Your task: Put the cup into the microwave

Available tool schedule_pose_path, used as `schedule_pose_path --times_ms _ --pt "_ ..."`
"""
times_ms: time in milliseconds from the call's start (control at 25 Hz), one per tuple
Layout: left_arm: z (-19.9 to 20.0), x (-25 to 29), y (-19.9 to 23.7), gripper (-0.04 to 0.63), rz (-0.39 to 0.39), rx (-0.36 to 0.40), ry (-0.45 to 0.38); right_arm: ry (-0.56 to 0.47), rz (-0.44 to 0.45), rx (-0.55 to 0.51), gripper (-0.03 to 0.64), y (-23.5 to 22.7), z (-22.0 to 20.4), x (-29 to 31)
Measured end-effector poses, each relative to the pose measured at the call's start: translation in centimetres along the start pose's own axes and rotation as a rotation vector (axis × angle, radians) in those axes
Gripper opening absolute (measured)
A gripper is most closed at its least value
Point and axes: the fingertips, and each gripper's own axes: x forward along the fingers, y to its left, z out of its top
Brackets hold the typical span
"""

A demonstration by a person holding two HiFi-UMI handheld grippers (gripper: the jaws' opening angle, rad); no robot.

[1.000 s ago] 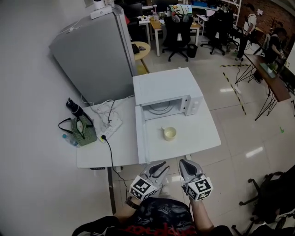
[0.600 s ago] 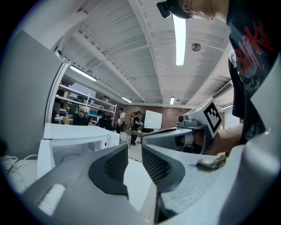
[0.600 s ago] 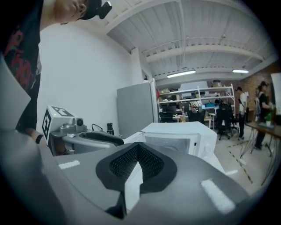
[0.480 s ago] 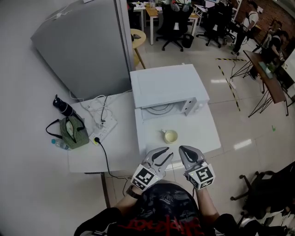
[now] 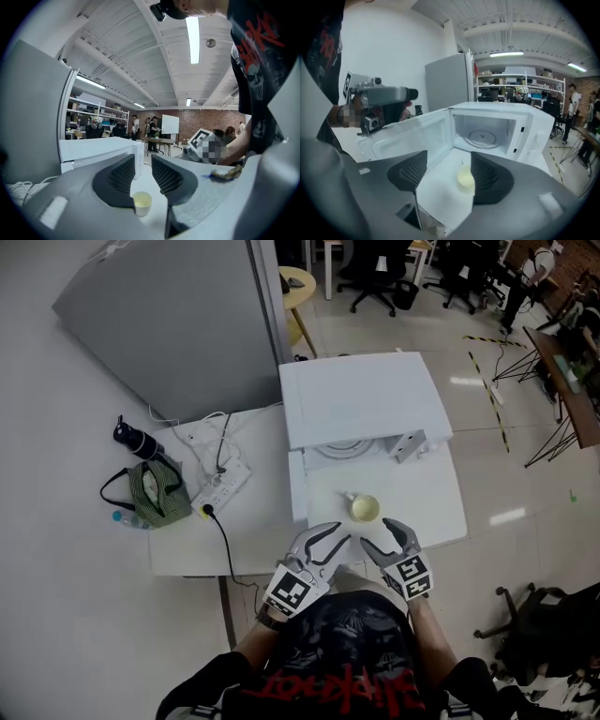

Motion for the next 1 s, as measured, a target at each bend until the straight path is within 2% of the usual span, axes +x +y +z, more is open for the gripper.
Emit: schedule_pose_path --times_ms 80,160,320,440,600,720,800,1000 --pt "0.4 0.0 0.4 0.122 0.026 -0.006 -0.022 0.054 0.011 0.041 0.374 -1.4 -2.6 1.8" --pt "0.4 -0.1 0.5 0.155 0.041 -0.011 -0.022 0.121 0.022 0.056 0.448 -2.4 -5.3 3.8" --pt "0.4 0.6 0.2 0.21 0.027 -0.02 0.007 0.223 0.039 0.038 0.543 -4.3 -9.6 7.8" --pt "0.0 1.2 0.3 0.209 0.032 -0.031 0.042 0.259 0.047 0.032 0.546 -5.2 -12.0 10.5" --pt "-0.5 1.7 0.4 0.209 0.05 -0.046 0.068 0.257 0.037 0.021 0.526 -6.2 -13.5 12.7" --pt "-0.5 1.9 0.8 0.209 0.069 -0.059 0.091 0.255 0.065 0.028 0.472 -6.4 -13.5 14.1" --pt "-0.8 1.9 1.1 0.209 0.079 -0.056 0.099 0.251 0.094 0.03 0.46 -6.2 -13.2 14.8" --pt "-0.6 2.1 1.3 0.209 0.092 -0.068 0.11 0.259 0.123 -0.063 0.448 -6.4 -12.3 15.0"
